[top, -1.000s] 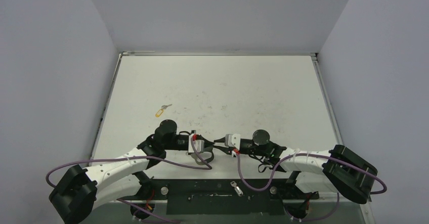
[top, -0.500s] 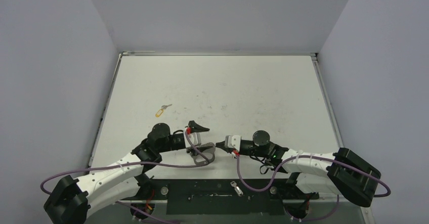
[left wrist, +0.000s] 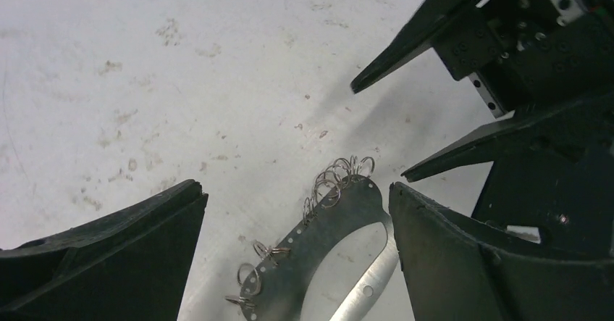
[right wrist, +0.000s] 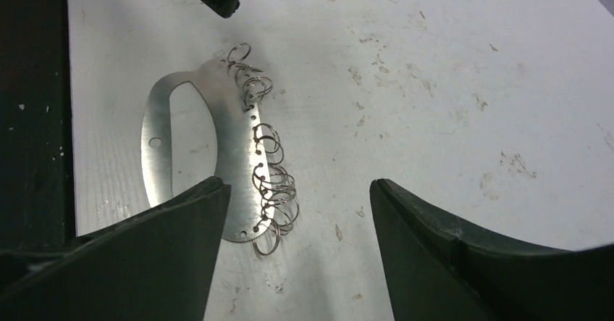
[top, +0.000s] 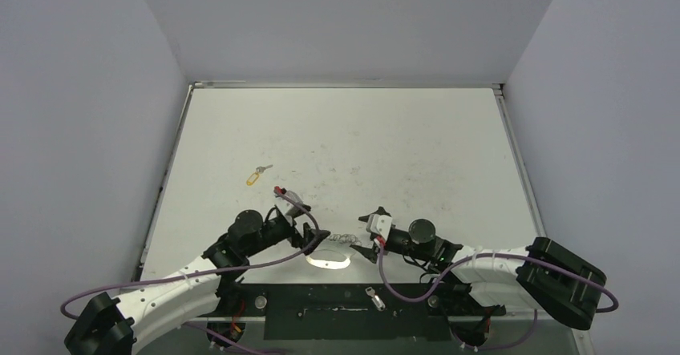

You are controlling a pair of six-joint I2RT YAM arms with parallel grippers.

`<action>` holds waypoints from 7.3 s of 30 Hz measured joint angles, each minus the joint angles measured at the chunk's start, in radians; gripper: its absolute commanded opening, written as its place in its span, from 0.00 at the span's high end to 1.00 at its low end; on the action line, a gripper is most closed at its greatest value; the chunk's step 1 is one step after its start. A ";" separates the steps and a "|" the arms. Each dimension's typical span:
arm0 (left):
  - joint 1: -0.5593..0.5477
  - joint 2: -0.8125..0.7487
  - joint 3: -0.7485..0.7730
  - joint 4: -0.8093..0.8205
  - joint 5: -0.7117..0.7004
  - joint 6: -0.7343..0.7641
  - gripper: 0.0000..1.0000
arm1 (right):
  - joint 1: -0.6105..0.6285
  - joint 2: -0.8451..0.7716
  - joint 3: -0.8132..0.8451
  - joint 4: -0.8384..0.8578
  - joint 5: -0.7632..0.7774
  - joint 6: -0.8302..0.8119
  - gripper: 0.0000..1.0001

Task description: Put the keys on the keyring

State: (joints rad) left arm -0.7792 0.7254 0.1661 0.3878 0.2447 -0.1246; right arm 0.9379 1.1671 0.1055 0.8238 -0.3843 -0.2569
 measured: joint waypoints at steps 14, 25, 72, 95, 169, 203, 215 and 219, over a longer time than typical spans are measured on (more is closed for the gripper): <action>0.010 -0.092 -0.008 -0.389 -0.318 -0.645 0.11 | 0.000 -0.388 0.017 -0.269 0.445 0.423 0.00; 0.011 -0.058 0.025 -0.617 -0.293 -0.737 0.33 | 0.000 -0.251 0.047 -0.542 0.500 0.813 0.05; 0.027 0.535 0.432 -0.818 -0.345 -0.624 1.00 | -0.055 -0.085 0.166 -0.646 0.394 0.863 0.08; 0.027 0.233 0.605 -0.737 -0.098 -0.002 1.00 | -0.061 -0.375 0.235 -0.465 0.146 0.340 0.14; -0.012 -0.088 0.330 -0.360 0.274 0.235 0.66 | -0.067 -0.183 0.315 -0.341 -0.299 0.111 1.00; -0.032 0.105 0.320 -0.201 0.322 0.345 0.69 | -0.067 -0.190 0.356 -0.503 -0.330 0.093 1.00; -0.039 0.056 0.315 -0.254 0.212 0.345 0.52 | -0.067 -0.188 0.354 -0.501 -0.292 0.077 1.00; -0.044 -0.026 0.291 -0.284 0.114 0.321 0.47 | -0.067 -0.153 0.342 -0.457 -0.216 0.076 1.00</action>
State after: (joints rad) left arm -0.8234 0.6991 0.4576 0.1040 0.3584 0.1967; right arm 0.8707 1.0145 0.4473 0.3664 -0.6003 -0.1810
